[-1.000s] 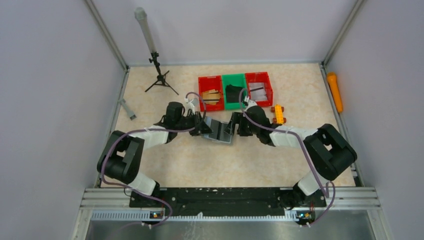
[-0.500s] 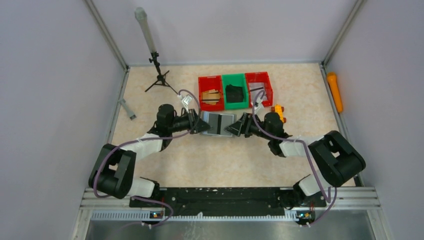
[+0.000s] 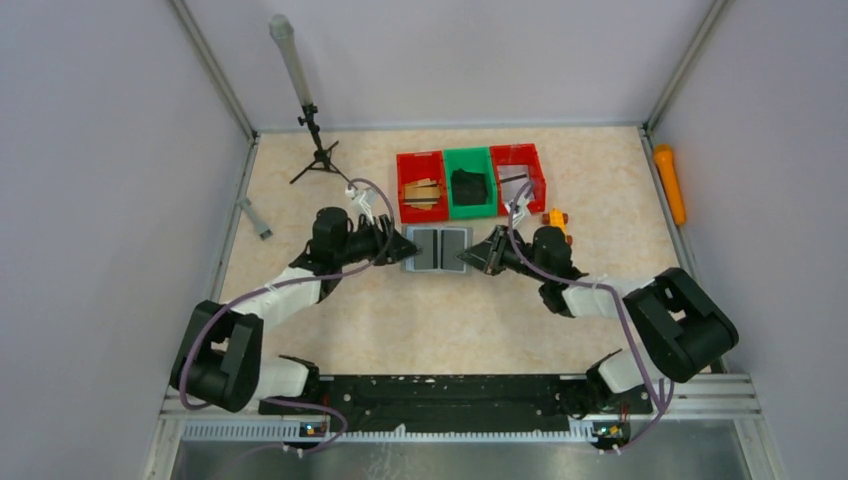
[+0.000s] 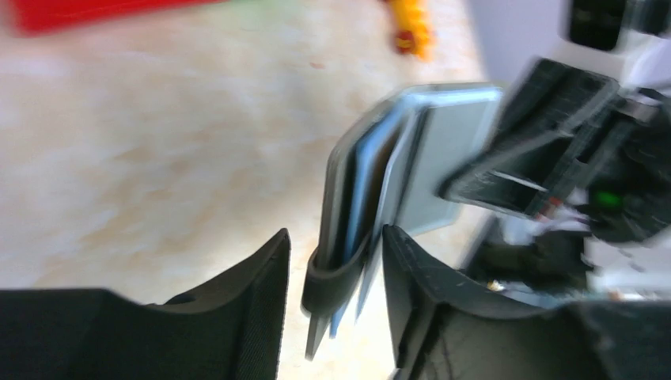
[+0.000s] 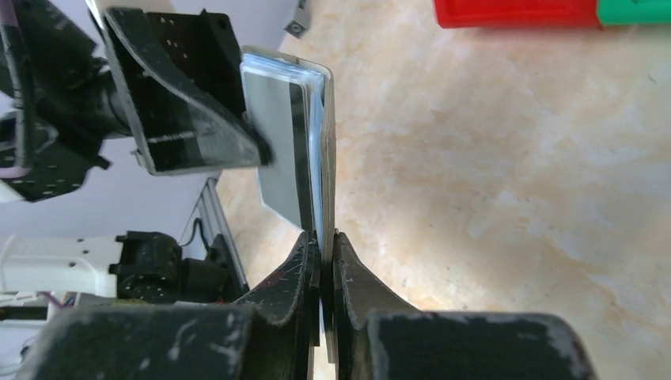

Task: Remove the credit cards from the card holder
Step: Remove the credit card from the card holder.

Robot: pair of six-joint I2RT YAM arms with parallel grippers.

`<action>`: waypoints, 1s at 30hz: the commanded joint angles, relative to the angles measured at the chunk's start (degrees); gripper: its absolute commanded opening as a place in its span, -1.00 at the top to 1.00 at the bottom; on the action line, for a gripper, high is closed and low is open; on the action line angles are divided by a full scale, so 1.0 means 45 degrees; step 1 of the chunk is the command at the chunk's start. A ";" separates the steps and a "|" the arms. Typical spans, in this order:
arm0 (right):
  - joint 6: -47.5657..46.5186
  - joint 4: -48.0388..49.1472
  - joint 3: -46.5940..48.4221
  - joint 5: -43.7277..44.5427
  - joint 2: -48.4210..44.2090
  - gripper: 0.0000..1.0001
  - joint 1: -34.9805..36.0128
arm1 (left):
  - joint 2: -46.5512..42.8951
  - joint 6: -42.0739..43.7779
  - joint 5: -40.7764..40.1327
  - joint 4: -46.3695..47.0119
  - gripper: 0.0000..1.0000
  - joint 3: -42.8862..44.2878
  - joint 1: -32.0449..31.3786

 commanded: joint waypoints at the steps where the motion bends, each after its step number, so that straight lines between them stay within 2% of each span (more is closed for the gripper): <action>1: -0.0690 -0.1375 0.0815 0.0932 -0.0271 1.00 0.0000 | -0.0316 0.1667 -0.4612 -0.4203 -0.07 0.1211 0.0088; 4: -0.0866 -0.2306 0.1105 0.1323 -0.0124 1.00 -0.0010 | -0.0205 0.1676 -0.5192 -0.4800 -0.14 0.1405 0.0090; 8: -0.0870 -0.2497 0.1306 0.1236 0.0212 1.00 -0.0010 | -0.0668 0.1685 -0.4376 -0.3960 -0.14 0.1020 0.0078; 13: -0.0912 -0.2740 0.1520 0.1157 0.0535 1.00 -0.0010 | -0.1470 0.1254 -0.1401 -0.1150 -0.07 0.0042 0.0049; 16: -0.0891 -0.2639 0.1531 0.1041 0.0596 1.00 -0.0010 | -0.1111 0.0456 0.0554 0.0918 -0.03 -0.0279 0.0016; 19: -0.0870 -0.2468 0.1512 0.0848 0.0645 1.00 -0.0010 | -0.0529 0.0042 0.1628 0.1956 -0.03 -0.0189 -0.0246; 24: -0.0617 -0.1799 0.1482 0.0255 0.0807 1.00 0.0024 | 0.0352 0.0598 0.1492 0.1149 -0.02 0.0534 -0.1081; 30: -0.0568 -0.1314 0.1460 -0.0161 0.0853 1.00 0.0179 | 0.1247 0.1070 0.0979 -0.0334 0.00 0.1335 -0.1299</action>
